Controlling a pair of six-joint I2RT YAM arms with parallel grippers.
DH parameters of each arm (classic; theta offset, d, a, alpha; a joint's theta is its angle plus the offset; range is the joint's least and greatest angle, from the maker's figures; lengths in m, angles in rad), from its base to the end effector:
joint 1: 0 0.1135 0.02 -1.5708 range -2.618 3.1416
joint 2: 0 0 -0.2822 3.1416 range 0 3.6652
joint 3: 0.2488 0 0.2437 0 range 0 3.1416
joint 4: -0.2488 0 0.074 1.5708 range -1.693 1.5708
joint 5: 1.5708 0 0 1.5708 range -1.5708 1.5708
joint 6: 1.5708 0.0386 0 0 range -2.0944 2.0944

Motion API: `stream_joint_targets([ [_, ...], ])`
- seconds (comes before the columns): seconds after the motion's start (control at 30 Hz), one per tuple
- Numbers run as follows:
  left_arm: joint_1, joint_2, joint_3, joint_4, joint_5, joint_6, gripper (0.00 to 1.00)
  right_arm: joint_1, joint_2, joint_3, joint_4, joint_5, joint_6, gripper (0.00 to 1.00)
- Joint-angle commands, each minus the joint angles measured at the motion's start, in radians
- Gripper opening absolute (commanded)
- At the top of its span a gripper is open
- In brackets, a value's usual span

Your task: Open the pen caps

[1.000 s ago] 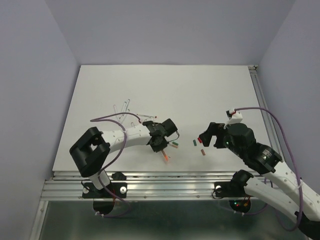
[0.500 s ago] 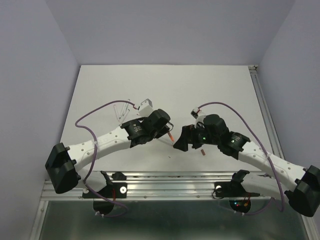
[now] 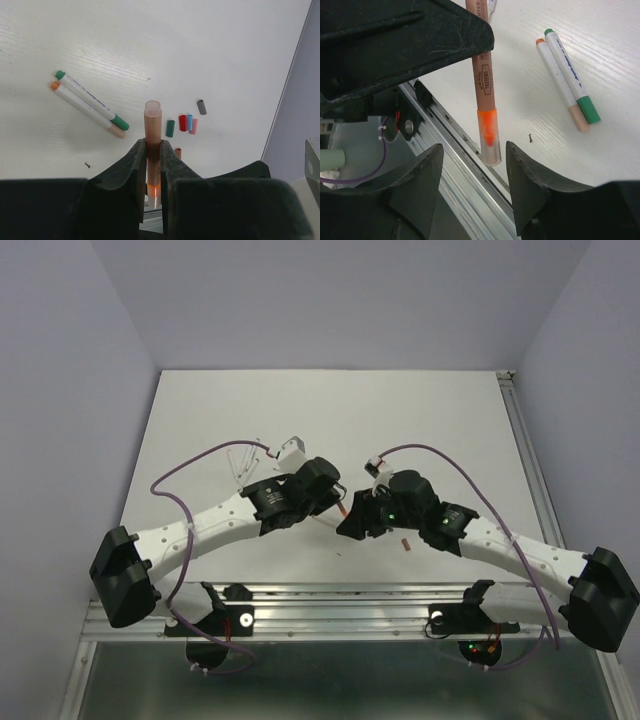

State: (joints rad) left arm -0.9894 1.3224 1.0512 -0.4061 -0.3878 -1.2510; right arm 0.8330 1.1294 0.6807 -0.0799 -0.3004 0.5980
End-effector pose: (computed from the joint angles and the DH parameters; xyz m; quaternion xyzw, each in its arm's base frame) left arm 0.1658 -0.2258 0.3128 -0.1980 0.8665 -0.3059 0.3411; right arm 0.1490 0.1809 0.2643 -0.1745 0.8429 0.4208 0.2864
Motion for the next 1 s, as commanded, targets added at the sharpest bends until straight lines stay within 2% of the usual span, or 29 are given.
stream_joint_targets([
  [0.0,-0.006,-0.040,-0.014,0.021,-0.003,-0.005,0.00,0.011,-0.002,0.045,0.072,0.033,0.008,0.54],
  [0.17,-0.006,-0.045,-0.023,0.044,0.030,-0.001,0.00,0.011,-0.002,0.043,0.072,0.049,0.011,0.45],
  [0.27,-0.006,-0.052,-0.029,0.053,0.035,0.002,0.00,0.011,0.001,0.051,0.072,0.041,0.013,0.27],
  [0.3,-0.006,-0.057,-0.037,0.052,0.024,-0.005,0.00,0.011,0.004,0.054,0.056,0.034,0.008,0.14],
  [0.37,-0.005,-0.069,-0.048,0.050,0.004,-0.011,0.00,0.012,0.003,0.057,0.039,0.026,0.006,0.01],
  [0.6,0.078,-0.081,0.002,0.001,-0.143,0.005,0.00,0.012,-0.059,0.023,-0.056,-0.069,0.022,0.01],
  [0.77,0.254,-0.095,-0.002,0.026,-0.172,0.053,0.00,0.011,-0.126,-0.050,-0.064,-0.163,0.075,0.01],
  [0.97,0.360,-0.097,0.007,-0.033,-0.235,0.071,0.00,0.011,-0.235,-0.101,-0.110,-0.169,0.109,0.01],
])
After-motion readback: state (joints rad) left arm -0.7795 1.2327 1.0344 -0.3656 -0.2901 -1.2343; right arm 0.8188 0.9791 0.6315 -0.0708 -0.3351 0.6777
